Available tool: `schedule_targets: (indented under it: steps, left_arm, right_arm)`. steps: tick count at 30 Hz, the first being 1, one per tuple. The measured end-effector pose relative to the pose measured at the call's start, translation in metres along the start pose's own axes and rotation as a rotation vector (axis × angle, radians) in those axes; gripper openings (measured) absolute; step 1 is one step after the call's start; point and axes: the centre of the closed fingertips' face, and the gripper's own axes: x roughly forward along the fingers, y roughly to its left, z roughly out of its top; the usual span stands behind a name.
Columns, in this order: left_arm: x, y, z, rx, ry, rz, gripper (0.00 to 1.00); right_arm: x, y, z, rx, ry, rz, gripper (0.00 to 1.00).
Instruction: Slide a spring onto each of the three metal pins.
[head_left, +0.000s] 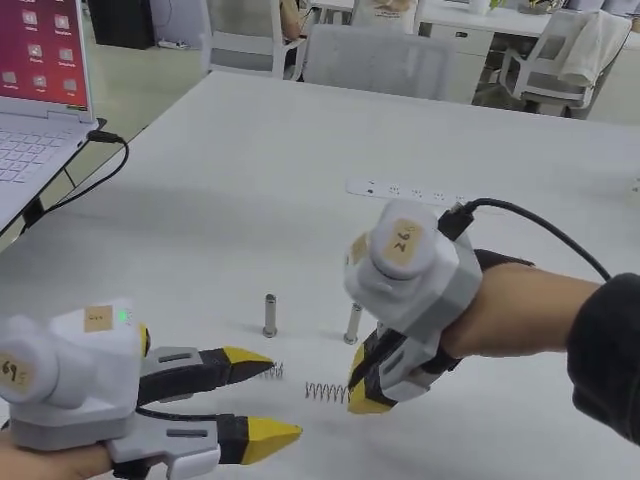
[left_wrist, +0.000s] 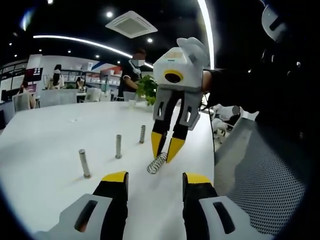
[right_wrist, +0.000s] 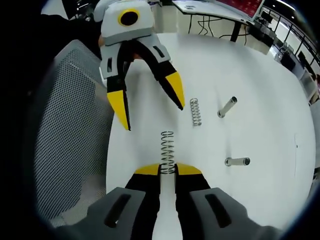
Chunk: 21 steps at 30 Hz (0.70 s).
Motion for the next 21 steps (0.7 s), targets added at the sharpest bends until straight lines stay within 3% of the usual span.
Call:
schedule_targets:
  steps: [21]
  left_arm:
    - [0.010, -0.014, 0.001, 0.039, 0.012, -0.077, 0.15]
  right_arm:
    - [-0.005, 0.017, 0.010, -0.108, 0.003, 0.045, 0.08]
